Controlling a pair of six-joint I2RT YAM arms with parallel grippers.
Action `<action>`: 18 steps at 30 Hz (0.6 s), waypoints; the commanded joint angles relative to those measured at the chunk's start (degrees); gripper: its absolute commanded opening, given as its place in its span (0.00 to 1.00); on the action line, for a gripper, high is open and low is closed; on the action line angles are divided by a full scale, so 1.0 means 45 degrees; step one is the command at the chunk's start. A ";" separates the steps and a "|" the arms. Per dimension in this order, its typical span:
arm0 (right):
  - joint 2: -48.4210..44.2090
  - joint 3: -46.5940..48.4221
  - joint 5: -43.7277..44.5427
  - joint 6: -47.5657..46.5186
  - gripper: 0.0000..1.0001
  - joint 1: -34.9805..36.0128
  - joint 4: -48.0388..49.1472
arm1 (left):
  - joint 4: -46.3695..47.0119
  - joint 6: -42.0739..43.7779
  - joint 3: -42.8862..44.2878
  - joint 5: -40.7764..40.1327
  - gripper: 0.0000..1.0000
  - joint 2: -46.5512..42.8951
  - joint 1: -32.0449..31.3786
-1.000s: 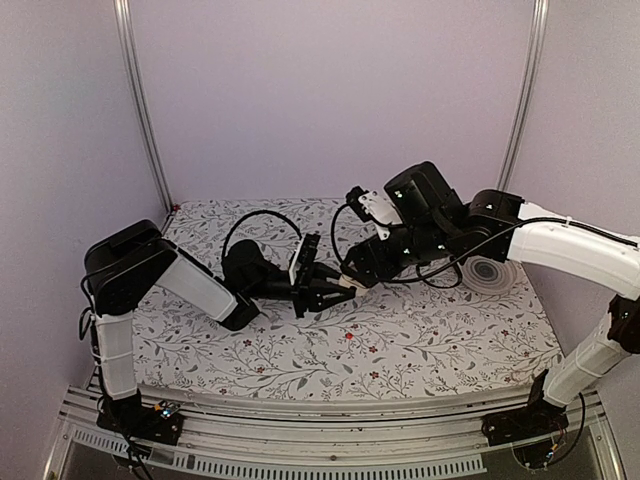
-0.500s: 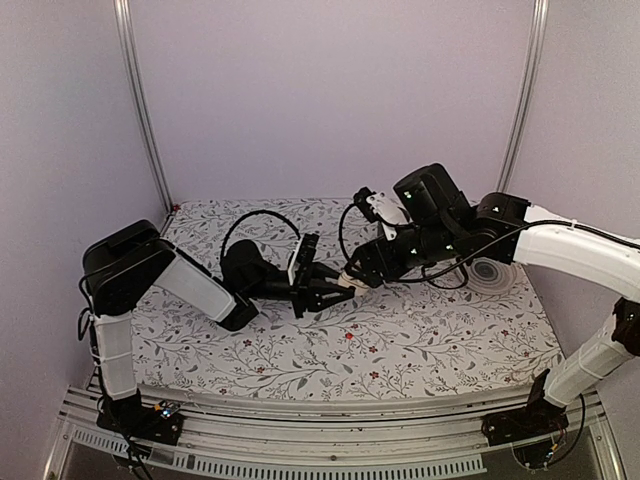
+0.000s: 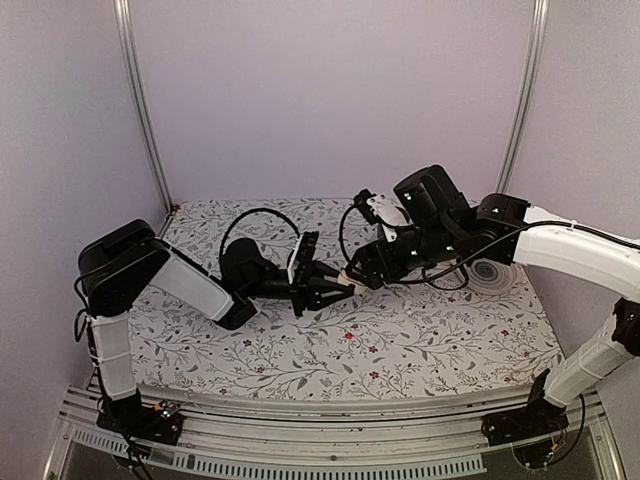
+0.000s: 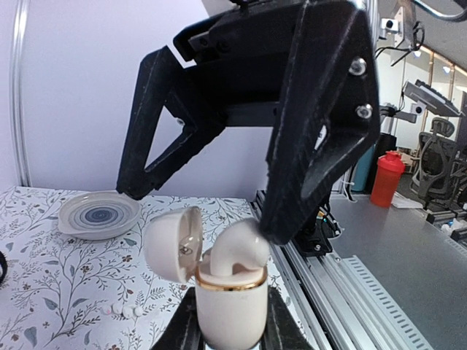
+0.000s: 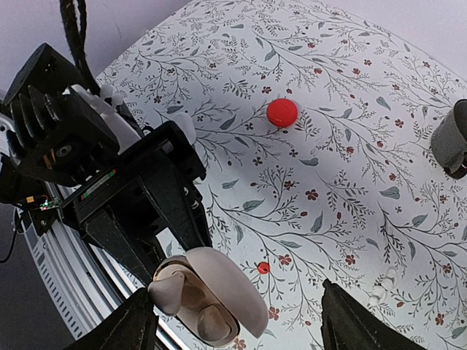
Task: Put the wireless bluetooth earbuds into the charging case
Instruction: Adjust the left earbud in the left side groove of the charging case.
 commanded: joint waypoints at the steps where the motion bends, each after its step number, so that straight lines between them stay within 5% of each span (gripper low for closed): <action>1: 0.0018 0.0528 0.0579 0.0423 0.78 -0.0089 -0.0188 | -0.0497 0.0565 0.0134 -0.0363 0.00 -0.0741 0.0068; 13: -0.0415 0.1112 -0.0019 0.1169 0.75 -0.0091 -0.0390 | -0.1264 0.1011 0.0232 -0.1149 0.00 -0.0728 0.0046; 18: -0.0556 0.1203 -0.0770 0.2011 0.61 -0.0073 -0.0453 | -0.1423 0.1175 0.0212 -0.1603 0.00 -0.0781 0.0051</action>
